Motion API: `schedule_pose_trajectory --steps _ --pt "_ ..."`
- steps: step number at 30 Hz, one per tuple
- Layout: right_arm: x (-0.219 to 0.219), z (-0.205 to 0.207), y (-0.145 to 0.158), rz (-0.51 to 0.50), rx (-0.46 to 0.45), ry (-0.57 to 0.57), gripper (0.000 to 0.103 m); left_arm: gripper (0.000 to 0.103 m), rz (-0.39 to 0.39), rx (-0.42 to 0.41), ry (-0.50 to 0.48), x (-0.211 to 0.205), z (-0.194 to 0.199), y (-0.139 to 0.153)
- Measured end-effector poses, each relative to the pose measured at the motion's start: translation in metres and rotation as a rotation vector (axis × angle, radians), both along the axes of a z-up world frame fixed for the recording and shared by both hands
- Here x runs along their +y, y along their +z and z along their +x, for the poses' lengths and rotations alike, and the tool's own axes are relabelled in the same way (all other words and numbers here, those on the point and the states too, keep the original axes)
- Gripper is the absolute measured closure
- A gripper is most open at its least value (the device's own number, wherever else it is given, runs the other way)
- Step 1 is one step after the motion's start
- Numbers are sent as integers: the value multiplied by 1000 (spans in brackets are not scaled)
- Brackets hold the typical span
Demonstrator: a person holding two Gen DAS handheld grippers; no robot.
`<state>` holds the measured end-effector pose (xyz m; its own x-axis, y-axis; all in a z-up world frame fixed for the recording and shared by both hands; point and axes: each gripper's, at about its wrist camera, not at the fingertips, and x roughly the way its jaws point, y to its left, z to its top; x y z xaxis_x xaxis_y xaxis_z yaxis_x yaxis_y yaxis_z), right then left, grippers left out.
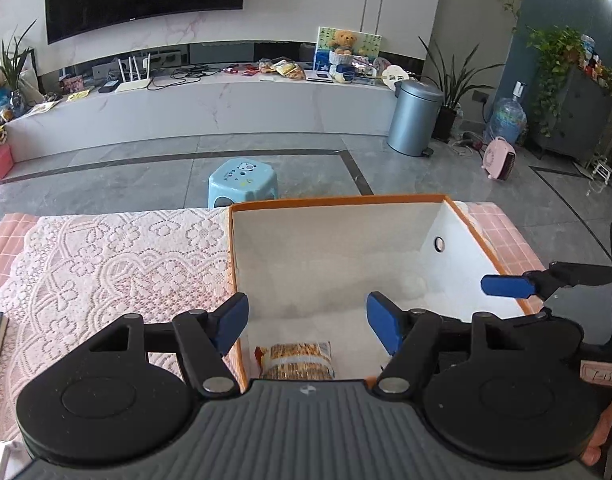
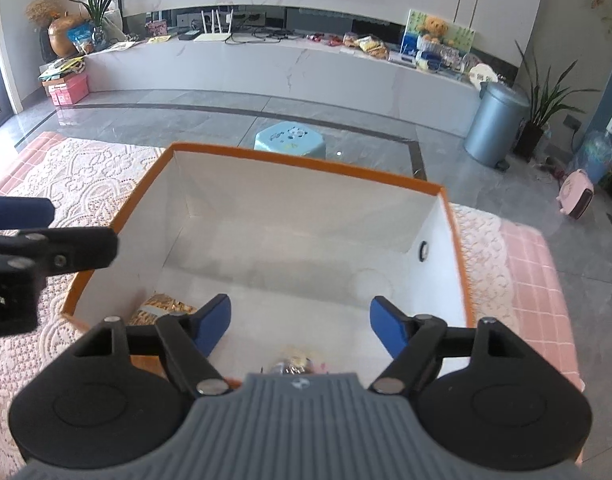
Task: Organize snacks
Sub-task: 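Move both tools back from the box toward the snack pile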
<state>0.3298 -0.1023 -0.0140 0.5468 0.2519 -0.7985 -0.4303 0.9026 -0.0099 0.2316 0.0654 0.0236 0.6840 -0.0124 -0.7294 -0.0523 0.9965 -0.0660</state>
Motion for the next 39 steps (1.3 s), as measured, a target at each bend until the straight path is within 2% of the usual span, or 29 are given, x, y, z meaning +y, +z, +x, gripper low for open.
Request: schedule_pose_trajectory --steps 6,11,17,23,27,29,34,39 --pt "-27 -41 26 40 -39 -4 18 23 10 -31 -38 -14 -33 21" --pt "-54 -91 41 62 -105 -9 15 23 14 -49 -78 -26 -62 29" --pt "-87 -151 38 105 -130 -72 14 23 52 -7 -112 -41 -94 18" --pt "-114 -199 23 131 -89 -190 14 23 18 56 -150 -46 -118 -6" --pt "-134 -212 9 160 -42 -250 14 23 -3 115 -144 -38 -128 -23" --pt "-144 -216 -1 128 -36 -293 17 23 -15 142 -156 -34 -137 -33" --pt "-169 -213 -17 143 29 -364 17 23 25 209 -167 -31 -143 -54" --pt "-170 -214 -29 129 54 -345 18 23 40 245 -238 -38 -146 -68"
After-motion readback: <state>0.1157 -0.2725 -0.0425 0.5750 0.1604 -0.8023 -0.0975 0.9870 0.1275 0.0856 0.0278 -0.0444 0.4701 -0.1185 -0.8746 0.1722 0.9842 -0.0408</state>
